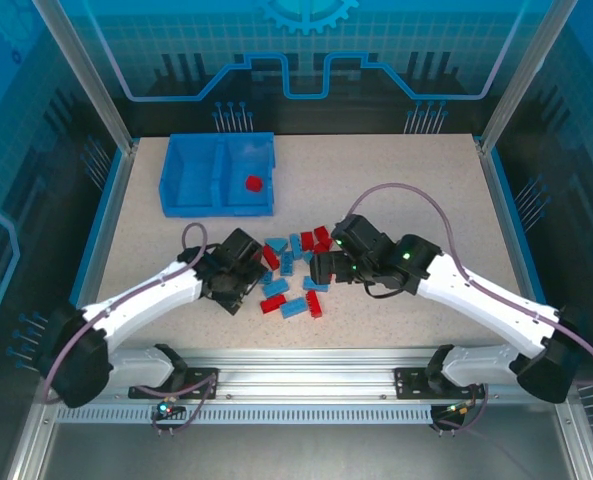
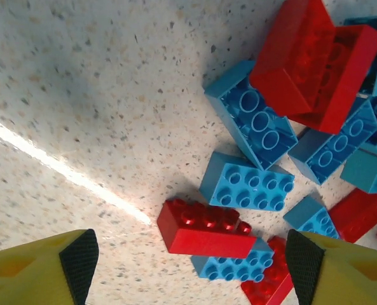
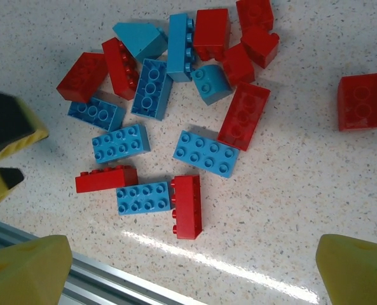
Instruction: Sort the legos into containers by color
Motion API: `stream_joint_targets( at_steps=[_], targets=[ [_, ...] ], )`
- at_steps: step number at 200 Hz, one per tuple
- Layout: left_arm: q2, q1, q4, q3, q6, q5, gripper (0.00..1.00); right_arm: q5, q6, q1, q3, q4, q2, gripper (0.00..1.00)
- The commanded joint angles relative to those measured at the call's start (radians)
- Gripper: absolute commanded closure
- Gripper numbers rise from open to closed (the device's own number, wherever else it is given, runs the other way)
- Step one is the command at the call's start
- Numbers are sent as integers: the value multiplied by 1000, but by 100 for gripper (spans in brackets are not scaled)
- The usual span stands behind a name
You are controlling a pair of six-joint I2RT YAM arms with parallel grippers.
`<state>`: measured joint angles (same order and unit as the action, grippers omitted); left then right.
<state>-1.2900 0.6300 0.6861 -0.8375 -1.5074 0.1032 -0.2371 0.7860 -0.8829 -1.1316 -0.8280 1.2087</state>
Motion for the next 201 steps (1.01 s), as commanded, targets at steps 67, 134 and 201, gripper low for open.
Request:
stream_joint_targets(
  at_steps=[67, 134, 201],
  targets=[
    [-237, 8, -182, -22, -84, 97, 15, -62, 47, 21, 91, -29, -188, 0],
    [-339, -8, -196, -11, -63, 72, 29, -53, 45, 30, 85, -40, -189, 0],
    [-317, -40, -142, 28, -16, 80, 53, -14, 33, 33, 72, -16, -154, 0]
  ],
)
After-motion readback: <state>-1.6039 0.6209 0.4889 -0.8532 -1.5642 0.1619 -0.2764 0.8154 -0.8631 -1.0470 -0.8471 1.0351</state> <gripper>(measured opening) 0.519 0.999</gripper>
